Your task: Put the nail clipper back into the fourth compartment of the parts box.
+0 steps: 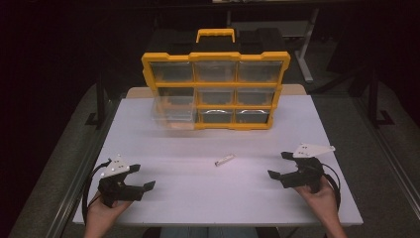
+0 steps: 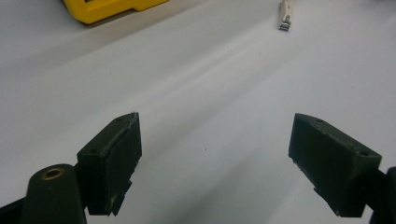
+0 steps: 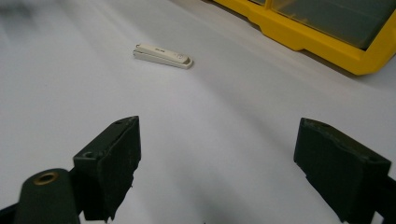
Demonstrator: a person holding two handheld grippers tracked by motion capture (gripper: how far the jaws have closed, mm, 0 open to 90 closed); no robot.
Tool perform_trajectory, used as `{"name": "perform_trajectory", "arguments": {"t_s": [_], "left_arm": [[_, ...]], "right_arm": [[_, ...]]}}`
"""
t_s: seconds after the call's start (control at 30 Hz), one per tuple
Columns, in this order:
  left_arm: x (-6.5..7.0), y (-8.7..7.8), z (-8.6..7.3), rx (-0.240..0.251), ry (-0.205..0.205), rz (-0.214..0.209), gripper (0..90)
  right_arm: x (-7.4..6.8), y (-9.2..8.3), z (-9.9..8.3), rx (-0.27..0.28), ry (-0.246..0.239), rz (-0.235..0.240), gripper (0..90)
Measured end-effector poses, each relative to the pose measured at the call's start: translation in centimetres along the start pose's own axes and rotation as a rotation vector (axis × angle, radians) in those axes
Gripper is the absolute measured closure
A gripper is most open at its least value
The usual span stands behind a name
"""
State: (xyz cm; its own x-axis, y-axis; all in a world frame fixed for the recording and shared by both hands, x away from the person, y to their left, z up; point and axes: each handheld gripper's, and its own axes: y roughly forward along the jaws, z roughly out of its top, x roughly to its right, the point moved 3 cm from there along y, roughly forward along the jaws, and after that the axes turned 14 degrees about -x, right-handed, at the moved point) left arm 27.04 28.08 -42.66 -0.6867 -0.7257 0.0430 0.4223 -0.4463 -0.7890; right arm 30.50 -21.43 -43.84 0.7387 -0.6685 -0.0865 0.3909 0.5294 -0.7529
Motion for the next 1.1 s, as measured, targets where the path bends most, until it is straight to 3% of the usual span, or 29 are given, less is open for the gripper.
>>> {"name": "perform_trajectory", "arguments": {"t_s": [0.33, 0.47, 0.73, 1.1], "left_arm": [[-0.2, 0.0, 0.0, 0.003, 0.008, 0.005, 17.2], [-0.2, -0.2, -0.1, 0.006, -0.015, 0.003, 17.2], [-0.3, -0.1, 0.0, 0.001, -0.003, 0.003, 17.2], [-0.2, 0.0, 0.0, 0.004, -0.009, -0.004, 17.2]], "right_arm": [[0.1, 0.3, 0.9, -0.037, -0.012, 0.019, 13.7], [0.4, 0.0, 1.7, -0.041, -0.012, 0.035, 14.1], [0.2, -0.7, 3.7, -0.048, -0.064, 0.017, 18.6], [0.4, -0.5, 7.7, -0.091, -0.13, 0.065, 55.2]]}}
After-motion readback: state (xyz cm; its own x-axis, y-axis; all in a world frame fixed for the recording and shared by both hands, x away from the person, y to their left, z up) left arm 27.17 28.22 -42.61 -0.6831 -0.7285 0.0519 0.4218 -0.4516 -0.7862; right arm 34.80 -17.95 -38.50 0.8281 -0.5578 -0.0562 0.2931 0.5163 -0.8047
